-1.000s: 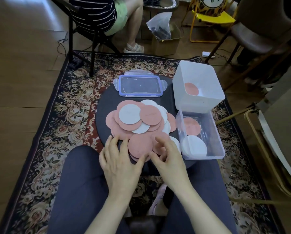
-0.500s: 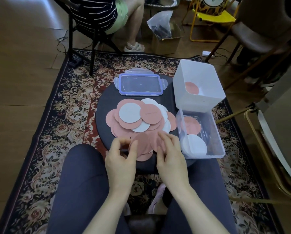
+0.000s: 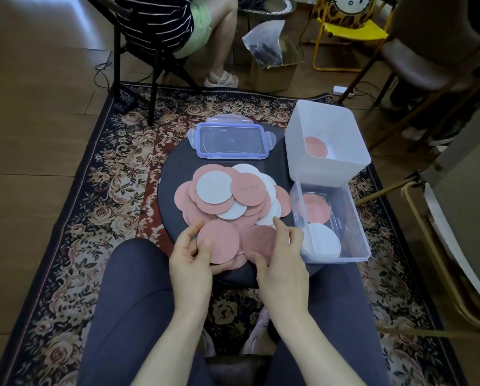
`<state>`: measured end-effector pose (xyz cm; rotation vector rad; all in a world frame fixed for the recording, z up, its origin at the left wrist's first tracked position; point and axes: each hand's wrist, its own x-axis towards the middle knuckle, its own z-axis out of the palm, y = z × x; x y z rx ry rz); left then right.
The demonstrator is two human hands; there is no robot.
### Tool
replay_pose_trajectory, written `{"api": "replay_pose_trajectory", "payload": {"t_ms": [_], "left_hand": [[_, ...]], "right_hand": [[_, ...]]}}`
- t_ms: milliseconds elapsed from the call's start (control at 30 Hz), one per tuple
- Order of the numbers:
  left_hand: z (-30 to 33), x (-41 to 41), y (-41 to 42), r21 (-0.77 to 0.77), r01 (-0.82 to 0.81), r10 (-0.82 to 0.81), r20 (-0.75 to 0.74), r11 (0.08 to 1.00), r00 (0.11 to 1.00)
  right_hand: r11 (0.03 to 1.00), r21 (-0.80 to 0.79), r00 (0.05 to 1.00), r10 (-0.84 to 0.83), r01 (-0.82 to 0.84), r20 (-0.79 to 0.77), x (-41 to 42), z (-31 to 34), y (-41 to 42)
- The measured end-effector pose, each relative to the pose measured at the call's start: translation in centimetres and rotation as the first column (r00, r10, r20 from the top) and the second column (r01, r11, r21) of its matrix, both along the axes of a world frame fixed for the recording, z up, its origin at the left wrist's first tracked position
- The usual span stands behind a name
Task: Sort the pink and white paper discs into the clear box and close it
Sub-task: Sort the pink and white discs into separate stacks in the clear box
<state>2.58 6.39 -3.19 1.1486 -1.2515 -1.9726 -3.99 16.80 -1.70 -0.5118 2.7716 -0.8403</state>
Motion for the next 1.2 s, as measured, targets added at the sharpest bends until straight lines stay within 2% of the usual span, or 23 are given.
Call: {"api": "replay_pose_trajectory", "payload": {"t_ms": [100, 167, 233, 300, 367, 400, 467, 533, 700, 967, 1100, 1200], "left_hand": [[0.1, 0.0, -0.1, 0.002, 0.003, -0.003, -0.008, 1.000, 1.000], [0.2, 0.1, -0.2, -0.009, -0.006, 0.006, -0.015, 1.000, 1.000], [0.5, 0.1, -0.3, -0.002, -0.003, 0.003, -0.035, 1.000, 0.999], [0.6, 0.2, -0.3, 0.014, 0.026, -0.026, -0.053, 1.000, 0.998], [0.7, 0.1, -0.1, 0.026, 0.082, -0.081, -0.057, 0.996, 0.995], [0.8, 0.0, 0.0, 0.032, 0.108, -0.106, -0.055, 0.994, 0.993], [0.7, -0.1, -0.1, 0.026, 0.125, -0.124, -0.038, 0.992, 0.991], [0.5, 0.0, -0.4, -0.004, 0.107, -0.107, -0.015, 0.994, 0.994], [0.5, 0.1, -1.2, 0.026, 0.075, -0.074, -0.012, 0.997, 0.997], [0.9, 0.5, -1.7, 0.061, 0.070, -0.072, 0.029, 0.996, 0.997], [0.8, 0.4, -1.9, 0.061, 0.068, -0.070, 0.023, 0.996, 0.997], [0.8, 0.3, -1.8, 0.059, 0.072, -0.072, 0.007, 0.996, 0.997]], "right_hand": [[0.997, -0.066, 0.998, -0.037, 0.033, -0.057, 0.0, 0.3, 0.2], [0.982, -0.167, 0.994, -0.101, 0.092, -0.050, -0.2, 0.6, 0.5], [0.917, -0.366, 0.986, -0.131, 0.160, 0.103, -0.5, 0.9, 0.6], [0.833, -0.506, 0.950, -0.069, 0.223, 0.304, -0.9, 0.9, 0.1], [0.815, -0.530, 0.899, 0.024, 0.235, 0.437, -0.9, 0.6, -0.5], [0.823, -0.527, 0.889, 0.061, 0.212, 0.453, -0.8, 0.5, -0.8], [0.851, -0.506, 0.912, 0.087, 0.141, 0.400, -0.8, 0.5, -1.2], [0.890, -0.452, 0.957, 0.074, 0.064, 0.281, -1.3, 0.6, -1.7], [0.955, -0.297, 0.999, 0.031, -0.021, 0.029, -5.3, 0.7, -4.1], [0.995, -0.085, 0.999, 0.043, -0.043, 0.003, -8.4, -0.6, -6.2], [0.991, -0.132, 1.000, 0.002, -0.004, -0.020, -8.1, -0.6, -5.8], [0.967, -0.253, 0.999, -0.042, 0.038, -0.010, -7.9, -0.4, -5.4]]}}
